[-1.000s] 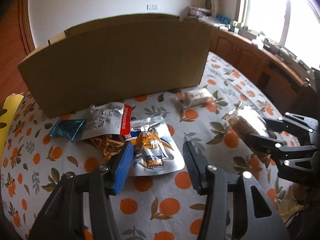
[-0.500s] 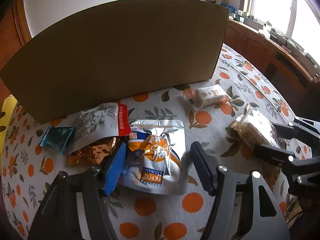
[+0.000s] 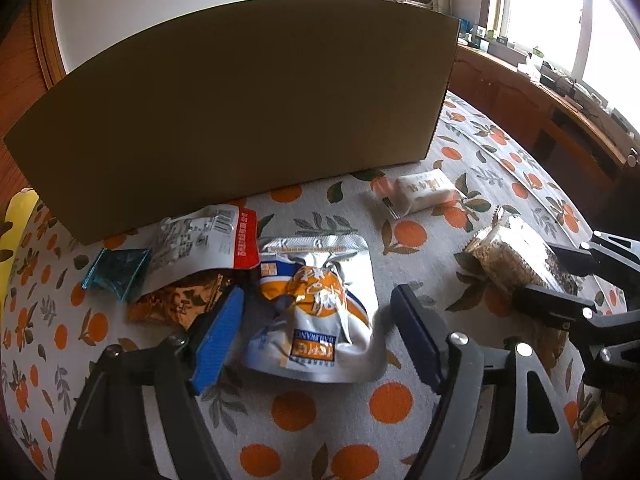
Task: Organize snacks
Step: 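Grasp the silver orange-labelled pouch with the left gripper while the right holds the grain bar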
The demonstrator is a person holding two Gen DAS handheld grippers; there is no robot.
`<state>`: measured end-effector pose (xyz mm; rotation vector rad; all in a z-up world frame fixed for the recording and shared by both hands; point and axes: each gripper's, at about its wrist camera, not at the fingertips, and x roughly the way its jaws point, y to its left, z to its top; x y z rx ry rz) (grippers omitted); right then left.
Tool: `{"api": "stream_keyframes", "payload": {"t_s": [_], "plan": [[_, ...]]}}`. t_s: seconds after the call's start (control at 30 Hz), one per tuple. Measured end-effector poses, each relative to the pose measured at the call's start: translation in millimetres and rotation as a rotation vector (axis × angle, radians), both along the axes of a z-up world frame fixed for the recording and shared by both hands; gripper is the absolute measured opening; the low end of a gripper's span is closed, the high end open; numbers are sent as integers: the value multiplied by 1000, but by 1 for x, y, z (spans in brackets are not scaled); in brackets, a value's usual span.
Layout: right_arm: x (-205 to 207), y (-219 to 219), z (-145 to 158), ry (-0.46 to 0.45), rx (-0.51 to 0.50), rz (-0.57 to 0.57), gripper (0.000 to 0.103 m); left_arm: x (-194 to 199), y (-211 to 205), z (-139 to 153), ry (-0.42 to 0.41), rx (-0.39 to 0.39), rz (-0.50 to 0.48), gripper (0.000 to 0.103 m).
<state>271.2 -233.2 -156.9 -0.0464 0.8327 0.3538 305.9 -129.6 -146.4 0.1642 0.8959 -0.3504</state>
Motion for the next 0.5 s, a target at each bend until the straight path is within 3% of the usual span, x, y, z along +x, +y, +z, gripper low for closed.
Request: {"api": "stream_keyframes", "payload": {"t_s": [0.17, 0.5], "plan": [[-1, 0, 0, -3, 0, 0, 42, -5, -3, 2, -1, -2, -36, 59], [-2, 0, 0, 1, -2, 1, 42, -18, -11, 4, -22, 18, -74, 56]]}}
